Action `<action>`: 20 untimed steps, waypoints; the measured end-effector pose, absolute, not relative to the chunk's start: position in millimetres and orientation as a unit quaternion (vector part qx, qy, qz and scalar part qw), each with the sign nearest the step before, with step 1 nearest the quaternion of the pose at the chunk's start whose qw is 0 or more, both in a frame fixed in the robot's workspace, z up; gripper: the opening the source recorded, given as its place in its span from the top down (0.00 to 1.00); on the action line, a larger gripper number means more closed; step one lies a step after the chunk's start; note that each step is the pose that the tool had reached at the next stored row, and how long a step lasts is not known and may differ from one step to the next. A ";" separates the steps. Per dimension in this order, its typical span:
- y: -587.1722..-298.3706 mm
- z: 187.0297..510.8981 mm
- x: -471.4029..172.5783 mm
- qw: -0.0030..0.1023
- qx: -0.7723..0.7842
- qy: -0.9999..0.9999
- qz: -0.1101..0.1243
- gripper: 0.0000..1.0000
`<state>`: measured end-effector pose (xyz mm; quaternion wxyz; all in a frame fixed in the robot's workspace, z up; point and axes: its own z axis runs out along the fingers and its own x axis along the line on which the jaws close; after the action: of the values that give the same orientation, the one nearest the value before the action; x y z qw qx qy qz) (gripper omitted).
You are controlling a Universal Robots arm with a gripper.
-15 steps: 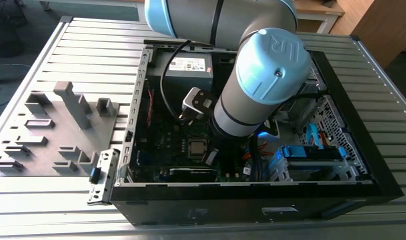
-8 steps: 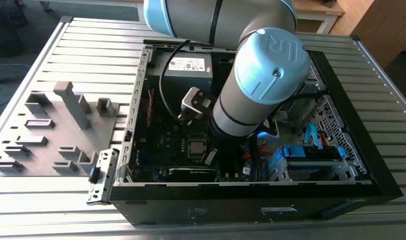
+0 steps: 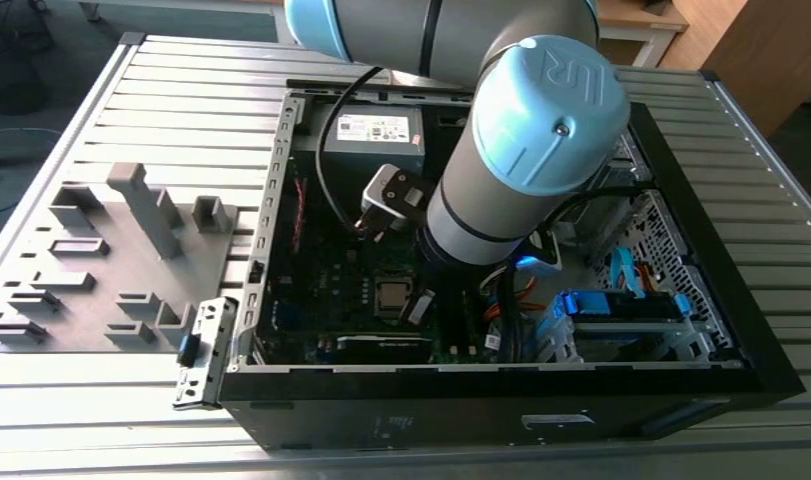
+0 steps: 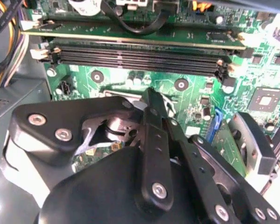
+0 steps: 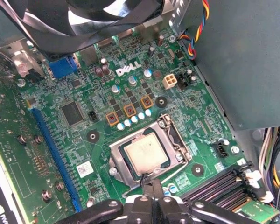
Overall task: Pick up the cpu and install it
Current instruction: 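Install the first cpu locking lever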
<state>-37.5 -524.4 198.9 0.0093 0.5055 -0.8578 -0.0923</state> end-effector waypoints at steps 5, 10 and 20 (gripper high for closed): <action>-524.4 199.2 -37.4 0.009 0.505 -0.858 -0.092 0.88; -524.5 198.0 -37.4 0.011 0.505 -0.858 -0.093 0.88; -531.2 191.9 -36.5 0.025 0.504 -0.858 -0.102 0.88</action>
<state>-36.5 -531.2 191.9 0.0252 0.5037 -0.8575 -0.1016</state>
